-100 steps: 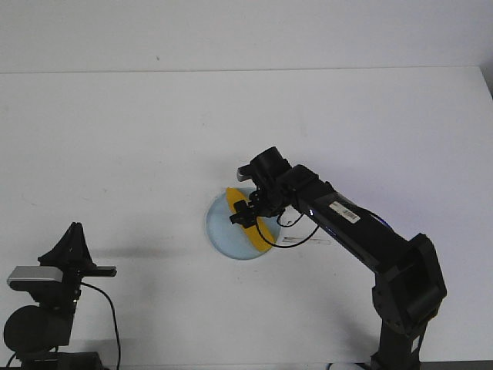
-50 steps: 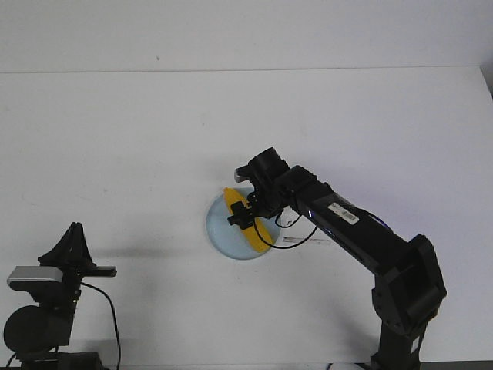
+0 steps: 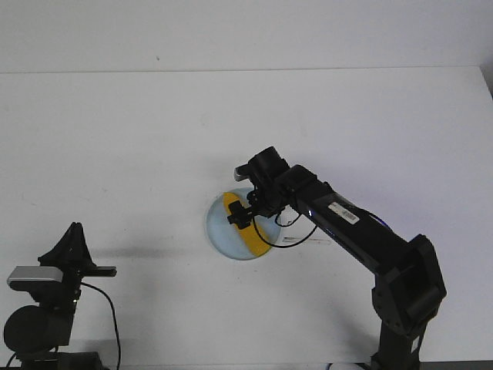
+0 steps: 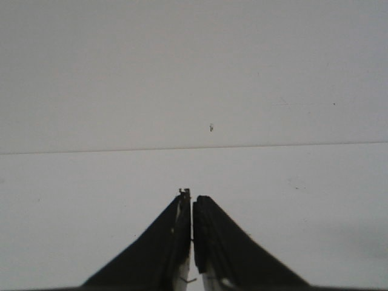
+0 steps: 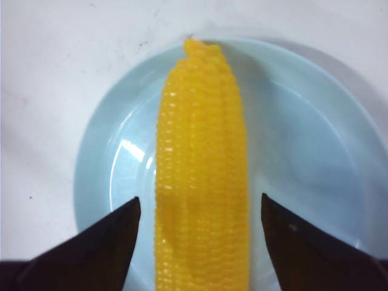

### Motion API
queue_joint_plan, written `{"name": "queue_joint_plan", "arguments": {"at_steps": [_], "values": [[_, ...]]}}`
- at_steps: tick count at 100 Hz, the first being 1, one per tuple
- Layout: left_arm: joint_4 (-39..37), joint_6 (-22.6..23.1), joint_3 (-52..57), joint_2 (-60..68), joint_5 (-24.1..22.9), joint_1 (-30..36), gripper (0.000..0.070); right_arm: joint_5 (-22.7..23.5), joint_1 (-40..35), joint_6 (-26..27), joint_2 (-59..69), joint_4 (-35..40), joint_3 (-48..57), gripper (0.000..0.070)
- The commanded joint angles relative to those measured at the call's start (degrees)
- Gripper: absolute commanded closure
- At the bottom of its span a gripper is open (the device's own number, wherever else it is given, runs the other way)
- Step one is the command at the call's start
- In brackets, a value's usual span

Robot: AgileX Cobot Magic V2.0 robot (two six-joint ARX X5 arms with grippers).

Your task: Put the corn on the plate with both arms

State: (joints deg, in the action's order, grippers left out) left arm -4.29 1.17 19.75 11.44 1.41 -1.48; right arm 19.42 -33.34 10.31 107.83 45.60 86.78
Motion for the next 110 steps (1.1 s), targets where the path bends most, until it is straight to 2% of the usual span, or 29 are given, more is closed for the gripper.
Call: {"name": "queue_joint_plan", "arguments": {"at_steps": [1, 22, 29, 35, 45, 51, 61, 69, 89, 110], "values": [[-0.8, 0.8, 0.4, -0.1, -0.2, 0.0, 0.0699, 0.1, -0.5, -0.8, 0.9, -0.2, 2.5, 0.0249], [-0.9, 0.8, 0.4, -0.1, -0.2, 0.0, 0.0699, -0.1, -0.5, -3.5, -1.0, 0.0, 7.2, 0.0252], [-0.9, 0.8, 0.4, -0.1, -0.2, 0.0, 0.0699, -1.8, -0.4, -4.9, -2.4, -0.1, 7.9, 0.0280], [-0.8, 0.8, 0.4, -0.1, -0.2, 0.0, 0.0699, -5.4, -0.2, -5.6, -3.7, -0.2, 7.9, 0.0377], [-0.9, 0.8, 0.4, -0.1, -0.2, 0.0, 0.0699, -13.1, 0.2, -7.4, -5.8, 0.6, 7.9, 0.0615], [-0.9, 0.8, 0.4, -0.1, -0.2, 0.0, 0.0699, -17.0, 0.3, -8.1, -6.9, 0.7, 7.8, 0.0690], [-0.9, 0.8, 0.4, -0.1, -0.2, 0.0, 0.0699, -21.0, 0.4, -9.6, -8.6, 0.7, 7.7, 0.0691], [-0.8, 0.8, 0.4, -0.1, -0.2, 0.0, 0.0699, -22.5, 0.5, -10.4, -9.9, 0.8, 7.7, 0.0691], [-0.8, 0.8, 0.4, -0.1, -0.2, 0.0, 0.0699, -22.4, 1.3, -11.3, -14.0, -1.4, 4.0, 0.0691], [-0.8, 0.8, 0.4, -0.1, -0.2, 0.0, 0.0699, -22.4, 2.9, -12.5, -22.8, -8.6, -10.0, 0.0692]]}}
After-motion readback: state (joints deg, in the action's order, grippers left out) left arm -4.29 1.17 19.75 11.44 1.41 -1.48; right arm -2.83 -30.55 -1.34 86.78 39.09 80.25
